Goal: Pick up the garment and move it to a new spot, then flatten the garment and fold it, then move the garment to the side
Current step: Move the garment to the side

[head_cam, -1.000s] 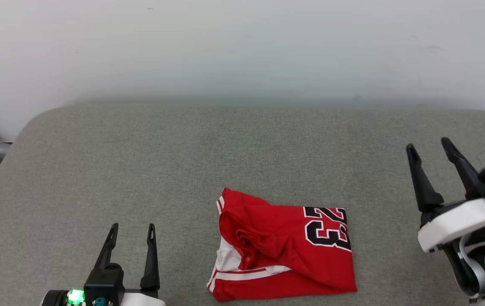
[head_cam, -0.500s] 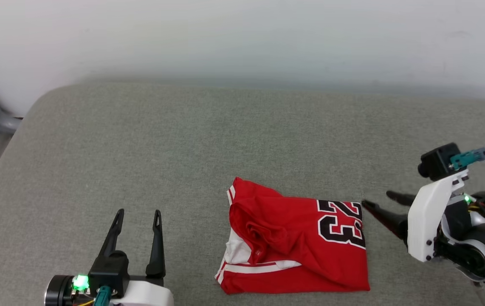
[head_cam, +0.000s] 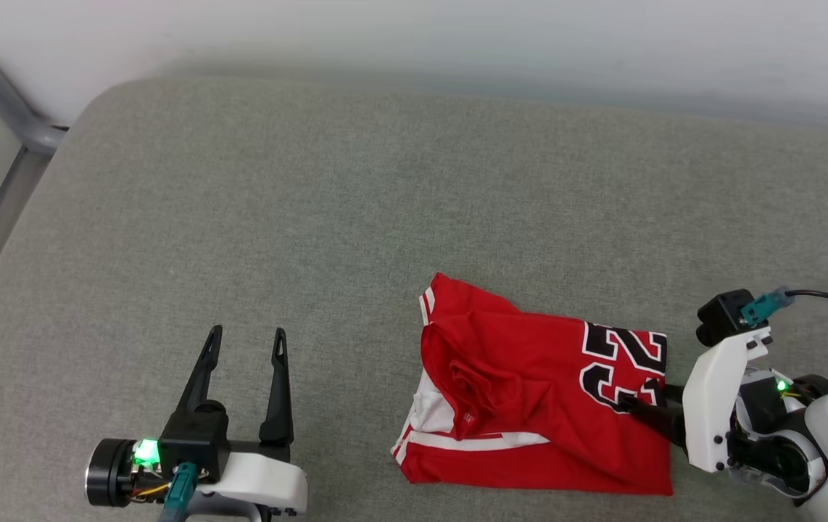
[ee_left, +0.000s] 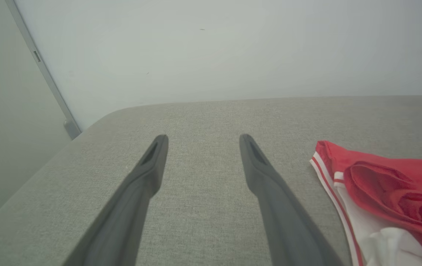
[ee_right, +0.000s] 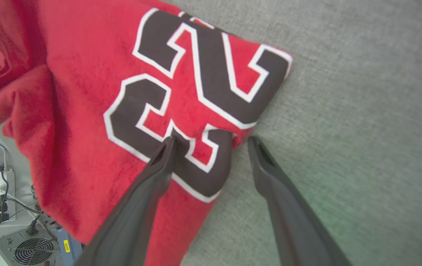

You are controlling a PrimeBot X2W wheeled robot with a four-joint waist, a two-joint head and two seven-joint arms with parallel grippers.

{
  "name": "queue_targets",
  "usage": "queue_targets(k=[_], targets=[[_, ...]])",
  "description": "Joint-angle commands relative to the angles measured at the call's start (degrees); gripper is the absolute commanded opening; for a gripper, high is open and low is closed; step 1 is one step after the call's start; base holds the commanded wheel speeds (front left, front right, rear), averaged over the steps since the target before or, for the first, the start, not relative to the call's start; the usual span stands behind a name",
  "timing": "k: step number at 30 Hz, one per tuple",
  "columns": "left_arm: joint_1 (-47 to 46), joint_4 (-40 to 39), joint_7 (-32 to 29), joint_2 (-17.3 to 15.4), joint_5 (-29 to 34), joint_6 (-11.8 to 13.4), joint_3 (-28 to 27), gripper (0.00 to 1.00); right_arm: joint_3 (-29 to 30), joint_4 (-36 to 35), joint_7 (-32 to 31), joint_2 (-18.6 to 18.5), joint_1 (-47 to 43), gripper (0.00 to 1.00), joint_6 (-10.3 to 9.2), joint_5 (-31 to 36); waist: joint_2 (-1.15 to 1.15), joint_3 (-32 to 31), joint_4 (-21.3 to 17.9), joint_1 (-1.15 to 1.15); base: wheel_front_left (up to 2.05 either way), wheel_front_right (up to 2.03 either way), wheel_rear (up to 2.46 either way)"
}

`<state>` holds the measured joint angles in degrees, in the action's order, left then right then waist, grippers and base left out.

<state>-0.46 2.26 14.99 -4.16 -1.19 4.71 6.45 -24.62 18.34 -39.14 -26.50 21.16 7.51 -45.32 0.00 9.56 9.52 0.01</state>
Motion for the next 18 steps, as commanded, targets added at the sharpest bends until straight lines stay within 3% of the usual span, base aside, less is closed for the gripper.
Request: queue_targets(k=[1, 10, 11, 12, 13, 18], targets=[[-0.8, 0.08, 0.27, 0.21, -0.11, 0.02, 0.03, 1.0, -0.31, 0.78, 0.35, 0.59, 0.65, 1.0, -0.05, -0.32, 0.0, 1.0, 0.65, -0.01, 0.0, 0.0, 0.0], [-2.53, 0.45, 0.27, 0.41, -0.2, 0.07, 0.36, 1.0, -7.55, 5.63, 2.28, 2.8, -1.64, 1.0, -0.01, -1.4, 0.0, 2.57, 1.19, -0.01, 0.0, 0.0, 0.0], [-2.47, 0.52, 0.27, 0.41, -0.22, 0.11, 0.37, 1.0, -7.89, 5.57, 3.26, 2.61, -1.36, 0.48, 0.04, -1.37, 0.0, 2.55, 1.12, -0.01, 0.0, 0.0, 0.0], [-2.44, 0.57, 0.27, 0.43, -0.25, 0.15, 0.34, 1.0, -7.94, 5.69, 4.23, 2.49, -0.87, 0.08, 0.03, -1.44, 0.0, 2.46, 1.01, -0.01, 0.0, 0.0, 0.0], [-2.42, 0.62, 0.27, 0.45, -0.27, 0.21, 0.26, 1.0, -8.34, 5.61, 5.07, 2.26, -0.27, 0.0, 0.03, -1.51, 0.0, 2.31, 0.85, -0.01, 0.0, 0.0, 0.0], [-1.44, 0.89, 0.27, 0.49, -0.31, 0.3, -0.07, 1.0, -8.27, 4.49, 11.04, 0.34, 3.45, 0.0, -0.07, -0.62, 0.0, 0.9, -0.44, -0.01, 0.0, 0.0, 0.0]])
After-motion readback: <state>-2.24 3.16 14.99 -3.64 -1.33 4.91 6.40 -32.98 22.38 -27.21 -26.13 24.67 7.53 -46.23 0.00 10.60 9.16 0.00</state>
